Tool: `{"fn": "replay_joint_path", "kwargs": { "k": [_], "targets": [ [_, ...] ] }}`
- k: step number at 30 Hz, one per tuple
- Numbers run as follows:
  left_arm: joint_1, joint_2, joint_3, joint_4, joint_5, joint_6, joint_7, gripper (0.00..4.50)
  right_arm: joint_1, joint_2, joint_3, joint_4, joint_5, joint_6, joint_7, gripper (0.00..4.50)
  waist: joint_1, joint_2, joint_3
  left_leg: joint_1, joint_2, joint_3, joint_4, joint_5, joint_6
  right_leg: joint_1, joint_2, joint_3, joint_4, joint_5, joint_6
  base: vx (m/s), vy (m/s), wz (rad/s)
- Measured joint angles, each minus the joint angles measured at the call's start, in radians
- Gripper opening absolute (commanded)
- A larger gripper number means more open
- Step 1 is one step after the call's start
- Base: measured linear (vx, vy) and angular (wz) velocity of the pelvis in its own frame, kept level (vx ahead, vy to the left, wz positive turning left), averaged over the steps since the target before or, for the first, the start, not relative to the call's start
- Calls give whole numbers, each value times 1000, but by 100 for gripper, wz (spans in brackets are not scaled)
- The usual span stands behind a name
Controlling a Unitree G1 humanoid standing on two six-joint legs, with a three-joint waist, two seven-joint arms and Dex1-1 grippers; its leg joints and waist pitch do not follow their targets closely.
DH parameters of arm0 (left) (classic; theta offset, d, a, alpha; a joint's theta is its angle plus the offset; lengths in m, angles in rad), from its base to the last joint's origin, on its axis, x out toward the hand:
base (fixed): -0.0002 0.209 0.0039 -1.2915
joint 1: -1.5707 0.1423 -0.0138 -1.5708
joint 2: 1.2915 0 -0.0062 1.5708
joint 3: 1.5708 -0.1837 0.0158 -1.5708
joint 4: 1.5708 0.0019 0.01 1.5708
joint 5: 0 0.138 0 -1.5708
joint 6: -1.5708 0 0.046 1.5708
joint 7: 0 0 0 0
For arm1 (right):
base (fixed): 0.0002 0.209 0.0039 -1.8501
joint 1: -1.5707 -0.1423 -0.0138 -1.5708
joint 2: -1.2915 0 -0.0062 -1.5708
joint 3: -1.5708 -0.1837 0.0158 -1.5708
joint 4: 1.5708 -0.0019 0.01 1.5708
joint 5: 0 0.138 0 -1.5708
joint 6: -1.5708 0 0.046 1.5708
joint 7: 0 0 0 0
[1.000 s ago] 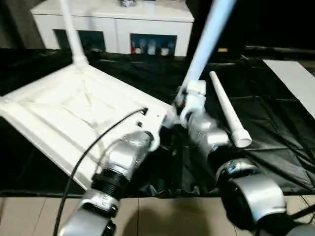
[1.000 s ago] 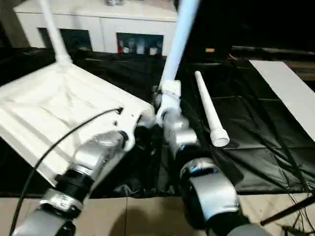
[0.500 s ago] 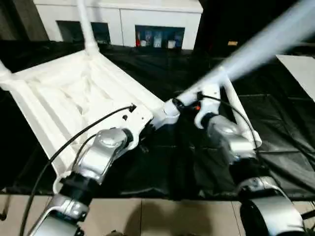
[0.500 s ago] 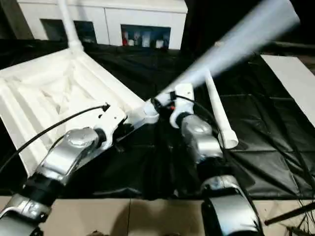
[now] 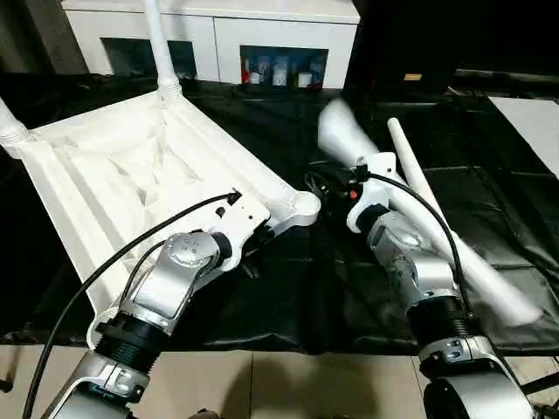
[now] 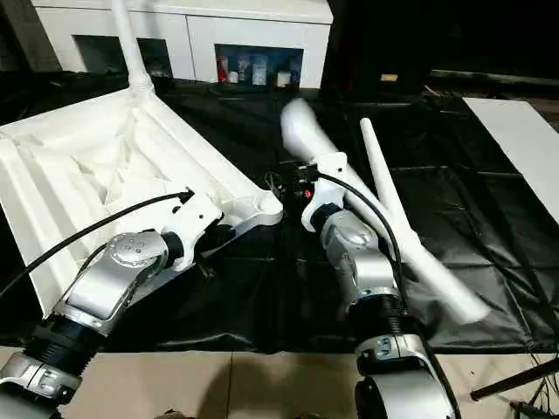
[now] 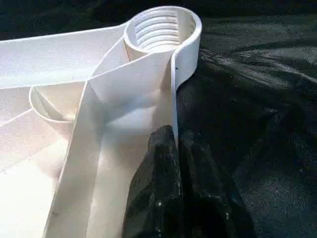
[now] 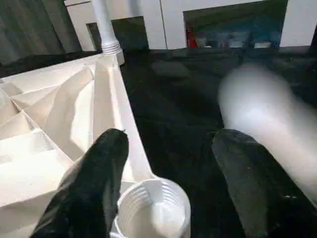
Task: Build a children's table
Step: Insert table leg to table base
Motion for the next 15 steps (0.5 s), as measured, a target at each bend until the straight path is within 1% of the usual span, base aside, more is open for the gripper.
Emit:
{"fn": "replay_joint_path", "kwargs": {
  "k": [1, 4, 6, 8, 12, 13, 15],
  "targets": [
    [1, 0, 0, 0, 2, 0, 0, 0, 0, 0, -1, -6, 1, 8, -1, 276, 0, 0, 0, 0, 0, 0, 0, 0, 0, 0, 0, 0, 0, 0, 0, 0, 0, 0],
    [1, 0, 0, 0, 5, 0, 0, 0, 0, -2, -1, -6, -1, 17, -12, 258, -1, 0, 0, 1, 0, 0, 0, 0, 0, 1, 0, 0, 1, 0, 0, 0, 0, 0],
    [1, 6, -4, 4, 10, -18, -3, 0, 4, -2, 0, -16, -3, 28, -14, 258, 0, 0, 0, 1, 0, 0, 0, 0, 0, 1, 0, 0, 1, 0, 0, 0, 0, 0],
    [1, 35, -22, 15, 25, -70, -24, 0, 14, -3, 5, -34, -10, 30, -13, 258, -1, 1, 1, 1, 0, 0, 0, 0, -1, 1, 0, 0, 1, 0, 0, 0, 0, 0],
    [1, 98, -56, 60, 56, -236, -83, 0, 14, -9, 5, -74, -21, 36, -34, 258, 3, 3, 2, 1, 0, -1, 0, 1, -3, 1, 0, 0, 2, 0, 0, 0, 0, 0],
    [3, 122, -62, 69, 62, -285, -111, 0, 14, -14, 5, -90, -21, 44, -40, 258, 6, 3, 2, 1, 1, -1, 0, 2, -5, 1, 0, -1, 3, 0, 0, 0, 0, 0],
    [10, 155, -64, 73, 60, -340, -167, 0, 13, -29, 11, -119, -24, 84, -43, 258, 11, 3, 2, 1, 1, -1, 0, 2, -7, 2, 0, -1, 3, 0, 0, 0, 0, 0]
  ]
}}
